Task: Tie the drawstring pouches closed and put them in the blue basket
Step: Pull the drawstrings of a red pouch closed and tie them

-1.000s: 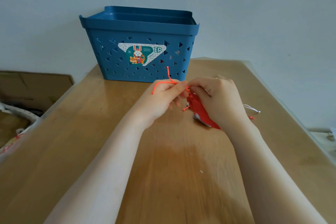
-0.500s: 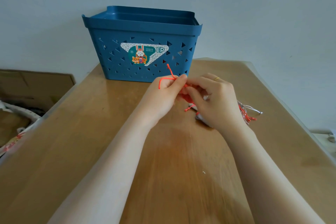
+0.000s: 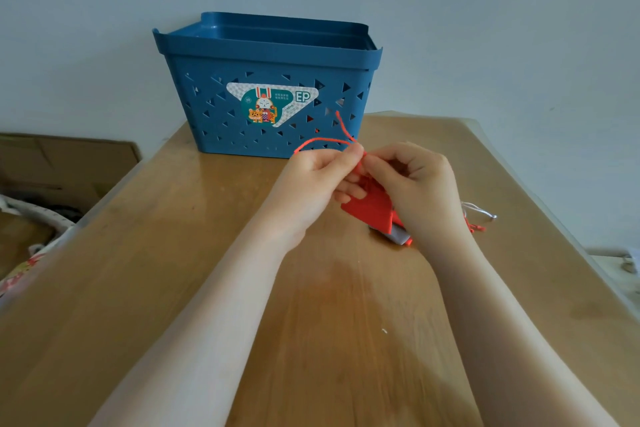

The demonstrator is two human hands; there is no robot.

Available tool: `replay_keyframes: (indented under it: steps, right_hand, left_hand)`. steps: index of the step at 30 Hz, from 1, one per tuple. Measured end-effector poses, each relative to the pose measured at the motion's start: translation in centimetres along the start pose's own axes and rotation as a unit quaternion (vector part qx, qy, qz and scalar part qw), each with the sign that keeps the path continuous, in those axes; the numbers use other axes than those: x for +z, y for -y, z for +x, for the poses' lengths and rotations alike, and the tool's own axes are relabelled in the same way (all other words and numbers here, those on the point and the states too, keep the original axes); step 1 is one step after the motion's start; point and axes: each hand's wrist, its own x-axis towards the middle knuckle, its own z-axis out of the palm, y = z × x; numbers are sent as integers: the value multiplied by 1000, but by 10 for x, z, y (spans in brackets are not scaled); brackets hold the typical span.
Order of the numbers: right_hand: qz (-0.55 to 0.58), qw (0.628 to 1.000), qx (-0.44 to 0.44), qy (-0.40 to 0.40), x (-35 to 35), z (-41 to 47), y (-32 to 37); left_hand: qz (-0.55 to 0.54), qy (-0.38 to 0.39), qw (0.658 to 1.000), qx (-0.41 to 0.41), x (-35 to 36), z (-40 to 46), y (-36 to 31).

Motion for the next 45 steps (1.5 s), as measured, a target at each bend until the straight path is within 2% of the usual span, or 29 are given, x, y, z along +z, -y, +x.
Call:
replay_keyframes:
  steps: [4,8,11,15,18,21,27,29,32,34,38,42,45]
  right_hand:
    - [56,996,63,-4,1,0,0]
    - [70,994,79,-22,4,-2,1]
    - [87,991,83,-54,1,-1,1]
    - [8,996,40,-80,4,-1,-2]
    - [-80,992,-39,-84,7,-2,-5]
    - [-184,971,-142,-49,7,-1,-11]
    - [-274,942,-189,42,-1,3,-10]
    - [-249,951,-170,64,-5,3,-7]
    - [-130,985,-37,105,-10,2,0]
    - [-69,989,31,125,-11,1,1]
    - [-12,990,84,115,-12,2,-1]
    - [51,987,124,92,-18,4,-3]
    - [51,987,126,91,-21,4,-2]
  left_hand:
    - [53,18,998,9,0,-1,2]
    - [106,-46,992,44,2,-2,3]
    - [115,-60,990,62,5,-2,1]
    - [171,-60,981,66,6,-1,0]
    - [229,-43,969,80,5,-2,-2]
    - [266,-20,961,70,0,-2,-2]
    - [304,-37,946,103,-3,1,-2]
    - [315,-42,940,121,-3,2,-1]
    - [304,-45,940,145,-1,2,0]
    - [270,-45,951,143,1,2,2]
    - [212,-51,966,141,6,-1,4]
    - [203,-23,968,145,10,-3,3]
    - [203,-41,964,167,14,-1,7]
